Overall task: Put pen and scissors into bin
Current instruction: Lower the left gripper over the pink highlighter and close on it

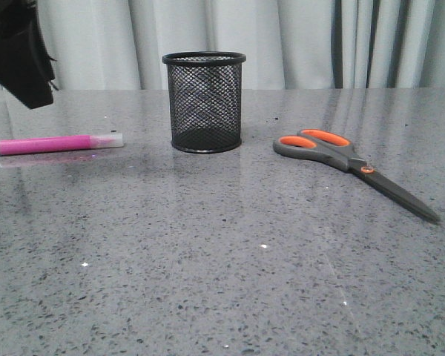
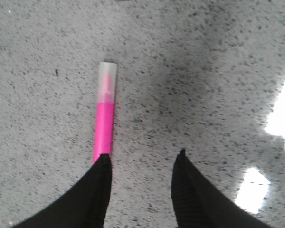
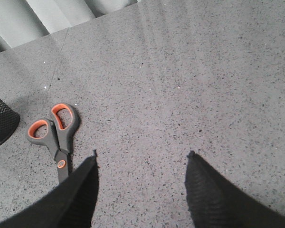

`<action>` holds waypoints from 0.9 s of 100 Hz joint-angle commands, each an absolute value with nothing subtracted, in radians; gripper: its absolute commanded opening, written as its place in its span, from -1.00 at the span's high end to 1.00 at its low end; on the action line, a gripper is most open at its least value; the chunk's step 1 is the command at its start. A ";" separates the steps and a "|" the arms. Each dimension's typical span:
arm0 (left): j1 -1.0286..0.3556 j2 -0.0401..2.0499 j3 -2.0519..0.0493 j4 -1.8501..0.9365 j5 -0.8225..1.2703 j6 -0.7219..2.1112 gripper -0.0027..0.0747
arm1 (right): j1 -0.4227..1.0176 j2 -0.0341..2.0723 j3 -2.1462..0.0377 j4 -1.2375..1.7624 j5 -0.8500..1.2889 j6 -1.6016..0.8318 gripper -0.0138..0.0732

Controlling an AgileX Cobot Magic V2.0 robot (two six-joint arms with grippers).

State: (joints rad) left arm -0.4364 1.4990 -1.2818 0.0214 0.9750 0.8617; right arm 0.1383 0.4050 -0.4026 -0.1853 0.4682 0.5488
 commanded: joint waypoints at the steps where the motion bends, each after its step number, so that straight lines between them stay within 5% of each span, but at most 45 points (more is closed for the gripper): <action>1: -0.404 1.495 -1.349 -0.014 0.983 0.993 0.21 | 0.135 0.419 -0.435 -0.206 0.416 0.538 -0.17; 13: -0.349 1.530 -1.394 -0.022 1.081 1.208 0.21 | 0.135 0.419 -0.434 -0.207 0.416 0.538 -0.17; 90: -0.247 1.689 -1.431 -0.127 1.022 1.213 0.21 | 0.135 0.419 -0.432 -0.216 0.429 0.535 -0.17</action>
